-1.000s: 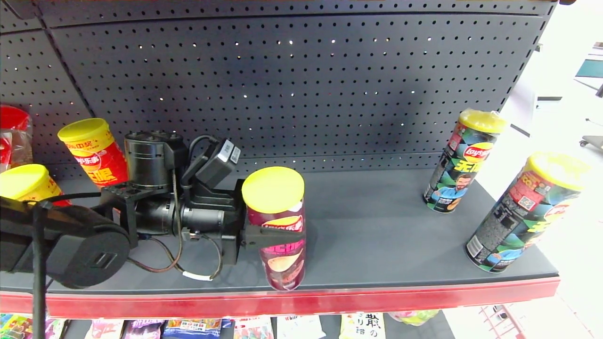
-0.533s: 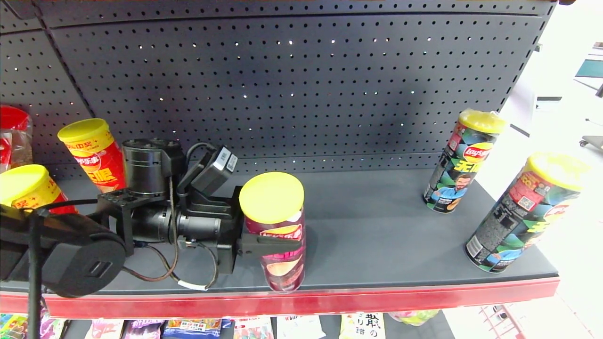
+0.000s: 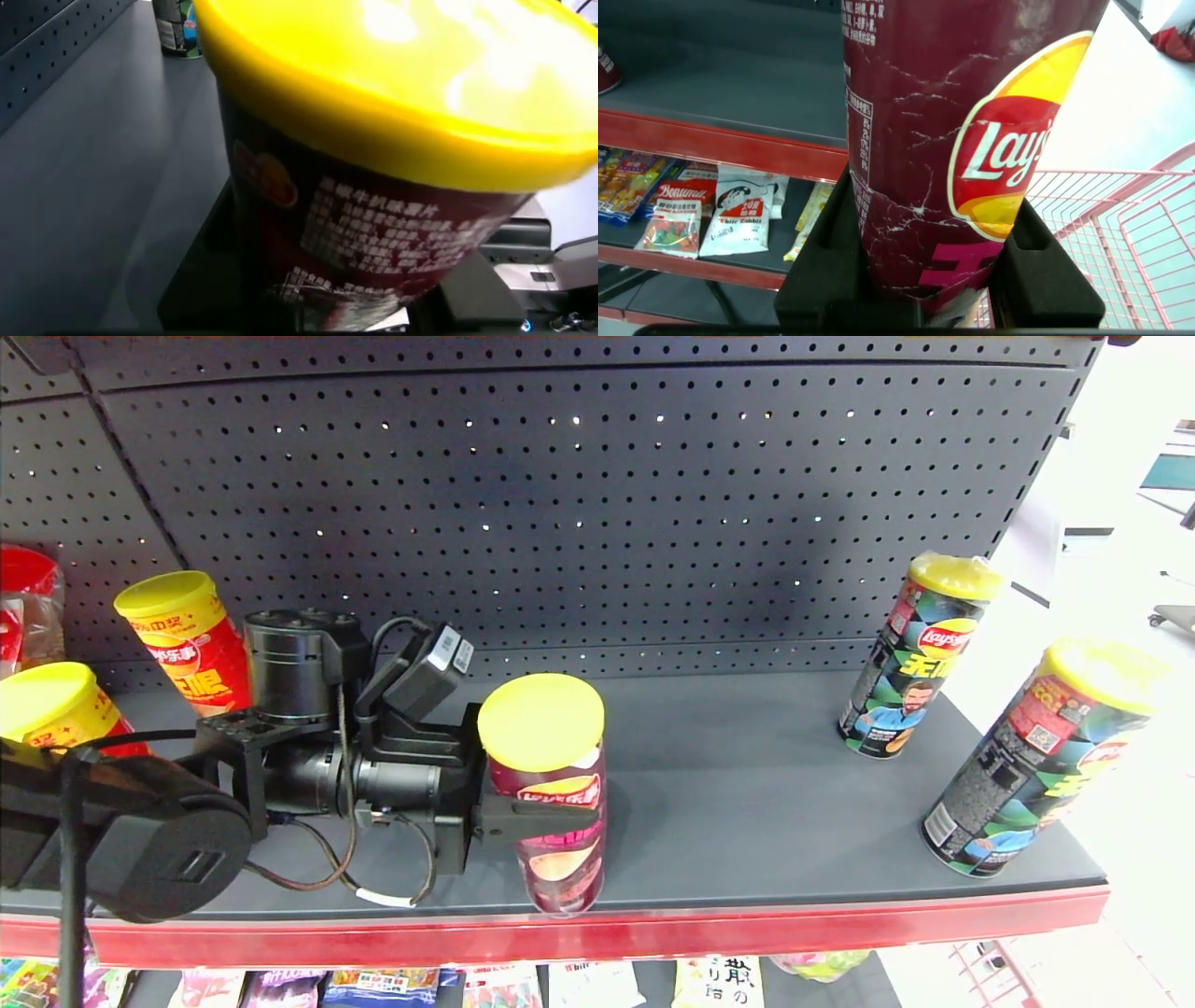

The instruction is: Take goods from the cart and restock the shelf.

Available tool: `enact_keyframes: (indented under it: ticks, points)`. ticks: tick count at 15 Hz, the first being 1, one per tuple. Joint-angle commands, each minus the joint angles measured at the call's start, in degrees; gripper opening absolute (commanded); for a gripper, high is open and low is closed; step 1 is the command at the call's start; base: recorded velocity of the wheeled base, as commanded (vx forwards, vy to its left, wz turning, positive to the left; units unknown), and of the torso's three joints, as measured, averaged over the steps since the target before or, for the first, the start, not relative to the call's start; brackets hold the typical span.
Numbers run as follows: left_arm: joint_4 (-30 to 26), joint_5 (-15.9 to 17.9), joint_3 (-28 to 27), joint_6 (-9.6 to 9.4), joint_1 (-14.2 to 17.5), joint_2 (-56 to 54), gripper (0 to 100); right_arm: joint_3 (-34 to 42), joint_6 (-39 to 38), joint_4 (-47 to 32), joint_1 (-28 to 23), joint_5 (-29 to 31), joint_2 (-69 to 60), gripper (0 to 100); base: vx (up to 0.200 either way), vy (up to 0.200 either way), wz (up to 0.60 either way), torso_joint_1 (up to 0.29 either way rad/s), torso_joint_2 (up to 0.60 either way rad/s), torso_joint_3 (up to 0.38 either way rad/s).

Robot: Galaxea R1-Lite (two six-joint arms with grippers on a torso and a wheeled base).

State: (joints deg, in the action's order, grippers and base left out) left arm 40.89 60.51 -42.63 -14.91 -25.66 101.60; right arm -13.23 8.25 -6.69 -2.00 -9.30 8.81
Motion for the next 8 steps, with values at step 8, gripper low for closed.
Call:
enact_keyframes:
  ticks: [8]
  points:
    - [1.7,-0.5,2.2,-0.03,5.1,-2.8,100,-0.2,0.0,0.0,0.1,-0.1,0.2,0,0.000,0.000,0.00,0.000,0.00,0.000]
